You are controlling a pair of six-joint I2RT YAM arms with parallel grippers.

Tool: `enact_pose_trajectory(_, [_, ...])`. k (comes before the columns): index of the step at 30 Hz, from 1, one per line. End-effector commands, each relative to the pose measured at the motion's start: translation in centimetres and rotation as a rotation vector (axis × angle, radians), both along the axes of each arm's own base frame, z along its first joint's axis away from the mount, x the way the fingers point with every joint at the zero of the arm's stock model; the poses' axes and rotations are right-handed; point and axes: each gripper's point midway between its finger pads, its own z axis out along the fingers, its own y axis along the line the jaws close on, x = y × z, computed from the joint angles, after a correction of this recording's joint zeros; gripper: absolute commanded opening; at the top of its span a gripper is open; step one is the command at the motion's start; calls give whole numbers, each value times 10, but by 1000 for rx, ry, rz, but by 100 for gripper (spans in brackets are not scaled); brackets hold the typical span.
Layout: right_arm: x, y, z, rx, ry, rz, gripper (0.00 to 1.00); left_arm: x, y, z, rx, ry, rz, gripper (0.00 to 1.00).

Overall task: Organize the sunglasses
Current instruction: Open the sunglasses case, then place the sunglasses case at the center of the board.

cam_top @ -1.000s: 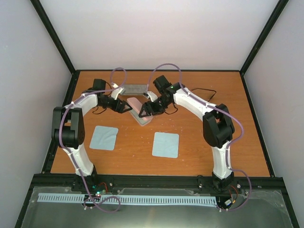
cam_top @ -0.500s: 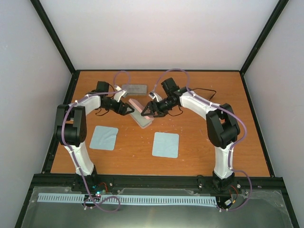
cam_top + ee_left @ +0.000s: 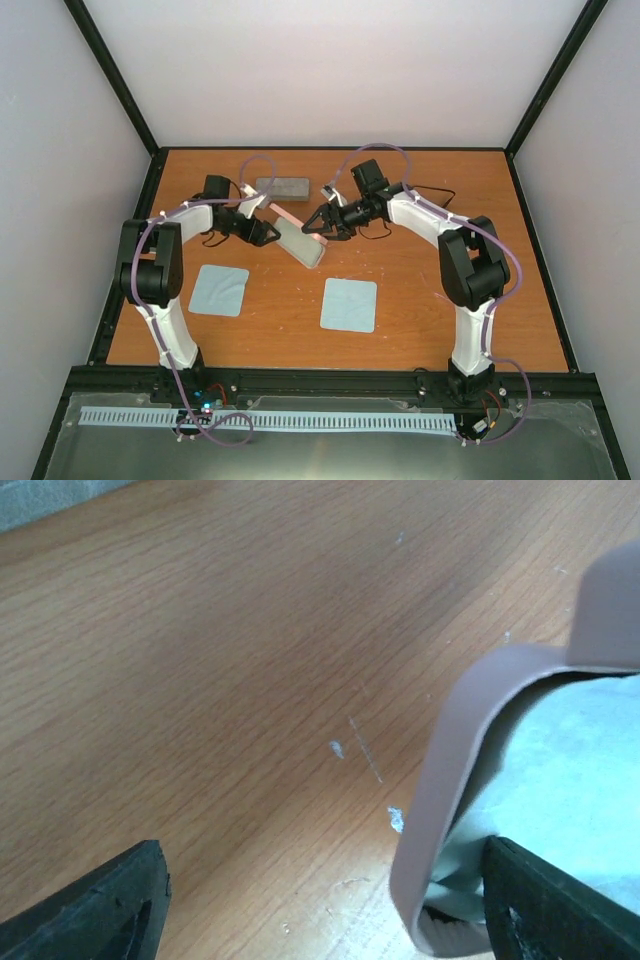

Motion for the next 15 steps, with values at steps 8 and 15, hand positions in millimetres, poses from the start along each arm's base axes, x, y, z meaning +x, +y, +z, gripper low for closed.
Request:
enact_pose_trajectory(8, [39,-34,-9,51,13,-67,3,10,20,40,57,-147,66,99])
enact_pose_trajectory(15, [52,-46,-53,-27,73,-55,3,11,32,49,69,-164,93,100])
